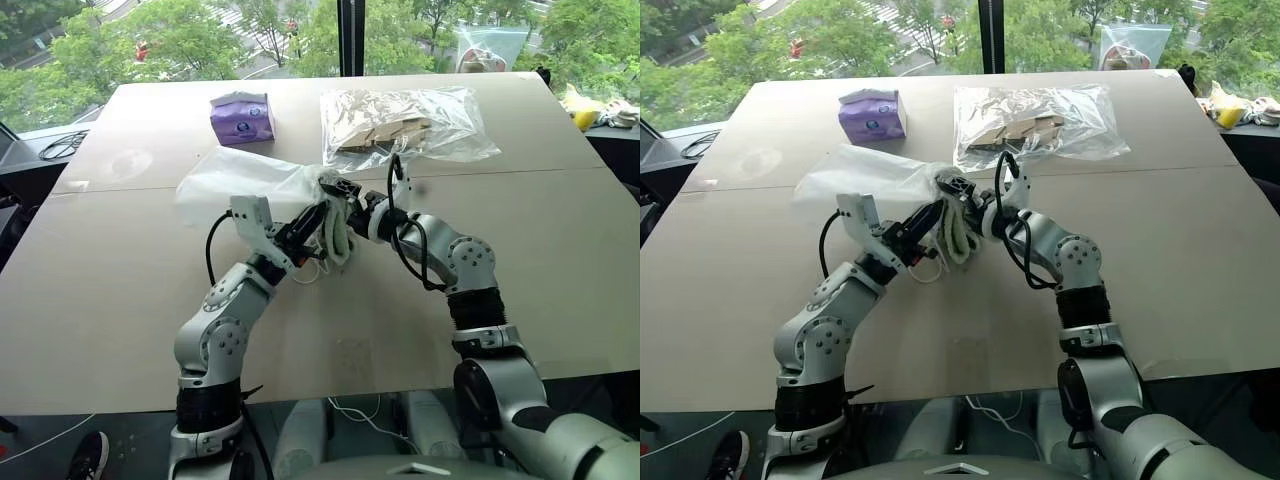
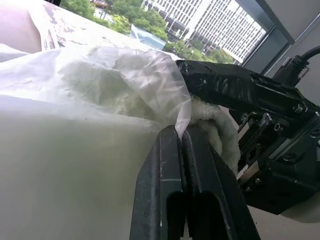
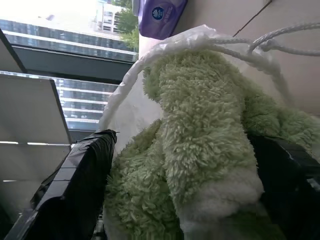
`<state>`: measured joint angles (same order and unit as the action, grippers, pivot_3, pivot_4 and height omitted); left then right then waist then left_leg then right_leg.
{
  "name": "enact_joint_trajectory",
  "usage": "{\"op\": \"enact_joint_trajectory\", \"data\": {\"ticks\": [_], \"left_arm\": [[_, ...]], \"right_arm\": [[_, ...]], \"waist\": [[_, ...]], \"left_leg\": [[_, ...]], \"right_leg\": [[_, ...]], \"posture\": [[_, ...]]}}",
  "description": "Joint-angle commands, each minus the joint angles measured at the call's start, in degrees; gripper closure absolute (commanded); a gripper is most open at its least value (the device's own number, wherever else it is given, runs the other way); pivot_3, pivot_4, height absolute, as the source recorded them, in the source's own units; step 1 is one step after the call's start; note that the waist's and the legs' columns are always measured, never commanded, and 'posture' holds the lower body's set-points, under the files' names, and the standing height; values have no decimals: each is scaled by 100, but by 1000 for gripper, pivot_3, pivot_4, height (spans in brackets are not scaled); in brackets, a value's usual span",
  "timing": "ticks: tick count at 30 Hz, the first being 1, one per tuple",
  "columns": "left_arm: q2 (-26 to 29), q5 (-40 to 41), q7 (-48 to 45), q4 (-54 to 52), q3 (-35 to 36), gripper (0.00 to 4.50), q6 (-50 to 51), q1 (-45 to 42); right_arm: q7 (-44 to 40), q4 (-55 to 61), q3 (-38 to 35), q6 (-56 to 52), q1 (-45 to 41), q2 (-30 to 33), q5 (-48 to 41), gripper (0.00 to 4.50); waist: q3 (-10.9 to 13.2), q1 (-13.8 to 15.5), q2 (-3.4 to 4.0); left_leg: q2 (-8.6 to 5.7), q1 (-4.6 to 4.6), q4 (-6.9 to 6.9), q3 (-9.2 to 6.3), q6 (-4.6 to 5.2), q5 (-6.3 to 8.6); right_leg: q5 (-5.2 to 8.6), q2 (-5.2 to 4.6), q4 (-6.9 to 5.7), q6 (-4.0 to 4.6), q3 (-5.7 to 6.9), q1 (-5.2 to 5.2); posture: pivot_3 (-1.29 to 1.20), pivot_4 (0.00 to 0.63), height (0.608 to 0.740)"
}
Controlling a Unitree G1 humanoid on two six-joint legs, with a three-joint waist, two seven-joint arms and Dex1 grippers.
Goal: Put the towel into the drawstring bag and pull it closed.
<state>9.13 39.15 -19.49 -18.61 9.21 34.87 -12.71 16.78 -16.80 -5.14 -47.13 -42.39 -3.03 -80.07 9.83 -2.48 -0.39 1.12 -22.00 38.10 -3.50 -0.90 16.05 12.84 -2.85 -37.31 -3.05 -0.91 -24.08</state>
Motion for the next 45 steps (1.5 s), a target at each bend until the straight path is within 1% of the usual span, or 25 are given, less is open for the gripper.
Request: {"op": "enact_joint_trajectory", "data": {"ticks": [1, 6, 10, 12, 16, 17, 18, 19, 22, 23, 26, 28, 32, 34, 38, 41, 45], "left_arm": [[77, 227, -20, -149, 158, 4500, 19, 47], [144, 346, 10, -91, 312, 4500, 42, 13], [172, 366, 6, -101, 299, 4500, 61, -1], [188, 373, -20, -128, 245, 4500, 81, 6], [218, 390, -91, -166, 166, 4500, 105, 32], [235, 393, -115, -178, 148, 4500, 108, 41], [250, 398, -138, -191, 135, 4500, 111, 49], [265, 412, -161, -210, 126, 4500, 121, 58], [315, 468, -206, -269, 117, 4500, 141, 93], [341, 482, -232, -287, 109, 4500, 146, 107], [386, 521, -277, -328, 88, 4500, 155, 134], [433, 530, -343, -359, 60, 4500, 158, 134], [604, 552, -613, -498, 13, 4500, 140, 165], [793, 630, -846, -651, 22, 4500, 161, 194], [1158, 1095, -1155, -965, 85, 4500, 466, 98], [1398, 1498, -1246, -1123, 94, 4500, 747, -42], [1577, 1635, -1373, -1141, -41, 4500, 871, -81]], "right_arm": [[-530, 361, 46, -330, -2, 230, 381, 86], [-1282, 623, 102, -650, 157, 581, 870, 86], [-1857, 799, 275, -849, 246, 815, 1312, 86], [-2016, 799, 367, -889, 259, 825, 1545, 86], [-2271, 766, 474, -840, 240, 653, 1969, 86], [-2375, 779, 546, -744, 236, 619, 2136, 580], [-2472, 793, 590, -648, 235, 584, 2290, 765], [-2550, 801, 609, -558, 237, 538, 2411, 1178], [-2783, 789, 574, -420, 238, 407, 2621, 2701], [-2845, 776, 563, -412, 235, 379, 2678, 3015], [-2955, 743, 492, -448, 233, 295, 2767, 4415], [-2965, 665, 288, -512, 224, 114, 2610, 4467], [-2652, 484, -560, -855, 247, -502, 1642, 4467], [-2495, 519, -762, -1151, 389, -691, 1296, 4467], [-2329, 673, -842, -1554, 554, -852, 801, 4467], [-2241, 803, -850, -1654, 485, -947, 412, 4467], [-2054, 786, -826, -1681, 401, -1051, -118, 4467]], "waist": [[0, 1, 0], [0, 2, 0], [0, -2, 0], [0, -5, 0], [0, -3, -1], [0, -4, -1], [0, -2, -1], [0, 0, -1], [0, 3, -1], [0, 3, -1], [0, 5, -1], [0, 3, -1], [1, 0, -1], [2, 3, 0], [2, 10, 1], [9, 1, 4], [9, -13, 4]], "left_leg": [[0, 0, 0, 0, 0, 0], [0, 1, 0, 0, 0, 0], [0, 1, 0, 0, 0, 0], [0, 2, 0, 1, 0, 0], [0, 2, 0, -1, 0, 0], [0, 2, 0, -1, 0, 0], [0, 2, 0, -1, 0, 0], [0, 2, 0, -1, 0, 0], [0, 1, 0, -2, 0, 0], [0, 1, 0, -2, 0, 0], [0, 1, 0, -1, 0, 0], [0, 1, 0, -2, 0, 0], [1, 2, -3, -5, 0, 0], [2, 2, -4, -6, 0, 0], [1, -1, -4, -3, 0, 0], [1, 0, -8, -5, 0, 0], [2, 3, -8, -3, 0, 0]], "right_leg": [[0, 0, 0, 0, 0, 0], [0, 0, -1, 0, 1, 0], [0, 0, 2, 0, 0, 0], [0, 1, 2, 0, 0, 0], [0, 1, 1, 0, 1, 0], [0, 1, 1, 0, 1, 0], [0, 1, 1, 0, 1, 0], [0, 1, 1, 0, 1, 0], [0, 1, 2, 0, 1, 0], [0, 1, 2, 0, 1, 0], [0, 0, 3, 0, 1, 0], [0, 0, 3, 0, 2, 0], [0, 2, 1, 1, 4, 0], [0, 2, 2, 1, 5, 0], [-1, -1, 9, 1, 3, 1], [0, 0, 10, 1, 4, 0], [0, 1, 9, 0, 2, 0]], "posture": [[0, 150, 740], [0, 150, 740], [0, 150, 740], [0, 150, 740], [0, 150, 740], [0, 150, 740], [0, 150, 740], [0, 150, 740], [0, 150, 740], [0, 150, 740], [0, 150, 740], [0, 150, 740], [0, 150, 740], [0, 150, 740], [0, 150, 740], [0, 150, 740], [0, 150, 740]]}}
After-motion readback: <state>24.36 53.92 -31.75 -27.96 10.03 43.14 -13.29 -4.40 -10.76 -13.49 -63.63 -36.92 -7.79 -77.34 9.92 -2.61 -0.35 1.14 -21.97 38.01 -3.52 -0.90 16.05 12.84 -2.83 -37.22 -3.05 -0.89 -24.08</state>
